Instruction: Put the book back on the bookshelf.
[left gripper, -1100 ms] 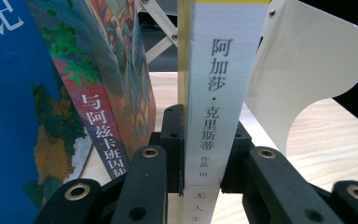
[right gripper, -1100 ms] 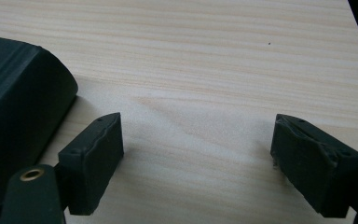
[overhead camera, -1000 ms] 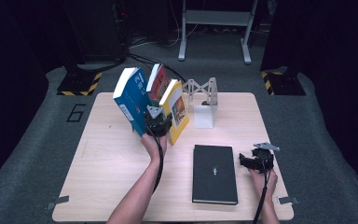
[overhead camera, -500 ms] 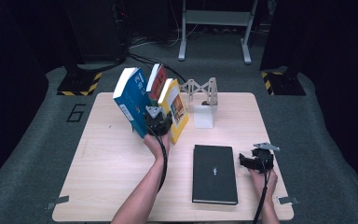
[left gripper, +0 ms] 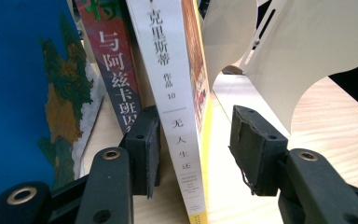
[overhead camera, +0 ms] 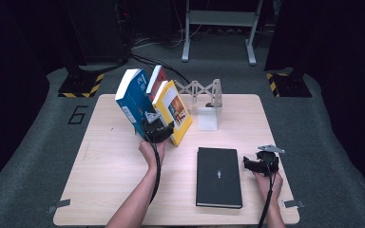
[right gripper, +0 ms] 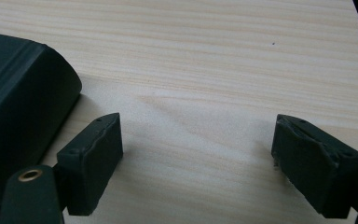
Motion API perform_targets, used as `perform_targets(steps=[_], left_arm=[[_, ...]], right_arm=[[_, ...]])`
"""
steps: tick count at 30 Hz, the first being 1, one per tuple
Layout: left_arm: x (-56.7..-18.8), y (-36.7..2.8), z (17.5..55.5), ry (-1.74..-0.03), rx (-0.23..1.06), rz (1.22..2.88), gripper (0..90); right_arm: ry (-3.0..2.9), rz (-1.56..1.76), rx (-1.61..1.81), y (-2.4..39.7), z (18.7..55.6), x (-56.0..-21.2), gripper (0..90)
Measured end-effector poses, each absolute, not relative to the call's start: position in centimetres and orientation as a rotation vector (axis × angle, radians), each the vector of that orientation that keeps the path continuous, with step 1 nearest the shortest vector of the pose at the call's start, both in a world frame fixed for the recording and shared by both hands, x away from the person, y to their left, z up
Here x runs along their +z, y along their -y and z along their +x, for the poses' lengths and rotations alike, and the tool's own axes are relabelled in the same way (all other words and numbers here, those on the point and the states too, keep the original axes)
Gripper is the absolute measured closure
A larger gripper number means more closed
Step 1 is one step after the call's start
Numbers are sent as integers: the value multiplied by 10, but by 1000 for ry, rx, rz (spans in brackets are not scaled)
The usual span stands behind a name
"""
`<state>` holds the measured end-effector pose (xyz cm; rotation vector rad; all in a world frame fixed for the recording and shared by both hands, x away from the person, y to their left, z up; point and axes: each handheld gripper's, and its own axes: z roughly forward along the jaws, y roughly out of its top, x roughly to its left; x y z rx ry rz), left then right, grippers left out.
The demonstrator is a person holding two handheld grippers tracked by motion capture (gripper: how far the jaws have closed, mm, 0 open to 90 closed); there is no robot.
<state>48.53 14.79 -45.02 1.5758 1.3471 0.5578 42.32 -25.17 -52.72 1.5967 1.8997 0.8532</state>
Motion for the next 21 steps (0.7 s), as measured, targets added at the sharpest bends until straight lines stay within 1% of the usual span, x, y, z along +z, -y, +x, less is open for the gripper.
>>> perform_targets(steps=[5,6,8,9,14,21], left_arm=[[-453,-146,486,-1354,557,1593,523],[-453,-147,487,-1357,563,1588,569],[-454,-150,488,-1364,557,1574,688],[-454,-151,488,-1366,546,1565,716],[-454,-148,488,-1373,550,1551,733],[-453,-143,491,-1379,580,1558,721]], right_arm=[[-1899,1598,854,252,423,-527,159],[-1899,1598,855,252,423,-527,159],[-1898,1598,855,252,423,-527,159],[-1898,1599,855,252,423,-527,158],[-1897,1596,856,252,424,-527,159],[-1897,1594,859,251,424,-527,158]])
